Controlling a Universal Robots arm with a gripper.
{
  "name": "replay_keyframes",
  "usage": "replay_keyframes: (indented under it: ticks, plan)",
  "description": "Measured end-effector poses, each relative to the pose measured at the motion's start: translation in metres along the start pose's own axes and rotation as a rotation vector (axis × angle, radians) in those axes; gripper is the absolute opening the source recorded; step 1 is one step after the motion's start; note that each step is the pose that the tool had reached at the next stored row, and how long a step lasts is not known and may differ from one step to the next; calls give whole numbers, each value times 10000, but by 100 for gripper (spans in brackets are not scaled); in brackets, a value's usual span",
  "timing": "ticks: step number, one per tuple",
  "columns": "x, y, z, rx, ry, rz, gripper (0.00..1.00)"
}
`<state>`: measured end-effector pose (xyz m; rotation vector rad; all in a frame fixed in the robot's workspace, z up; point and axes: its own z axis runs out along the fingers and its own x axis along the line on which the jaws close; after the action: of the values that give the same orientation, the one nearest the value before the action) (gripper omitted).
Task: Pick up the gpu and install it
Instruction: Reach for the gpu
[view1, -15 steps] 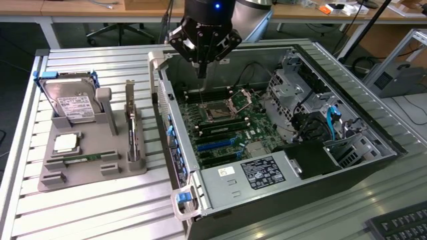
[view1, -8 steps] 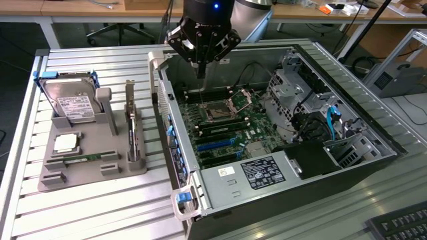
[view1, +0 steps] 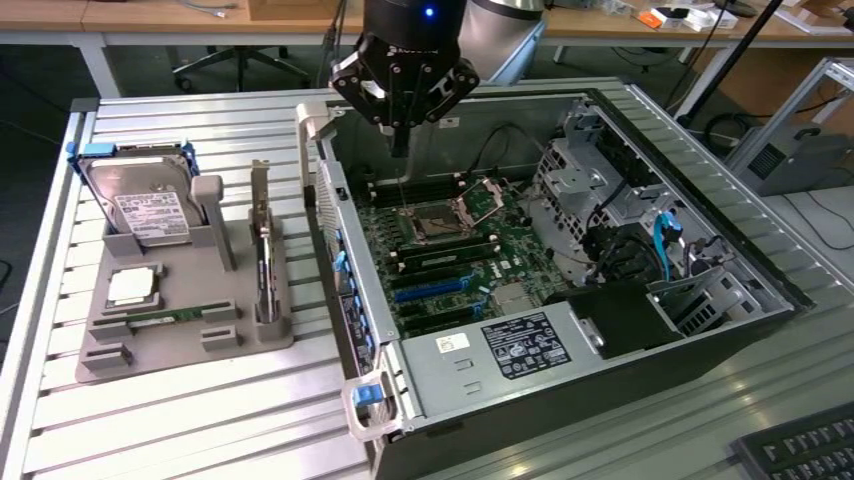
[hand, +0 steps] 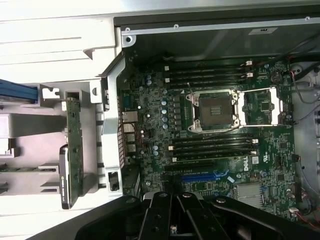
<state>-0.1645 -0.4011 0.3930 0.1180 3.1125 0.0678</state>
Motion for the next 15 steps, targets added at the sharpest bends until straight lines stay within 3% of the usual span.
replay_keyframes:
  ticks: [15]
  plan:
    - [32, -4, 0, 0, 0, 0, 11]
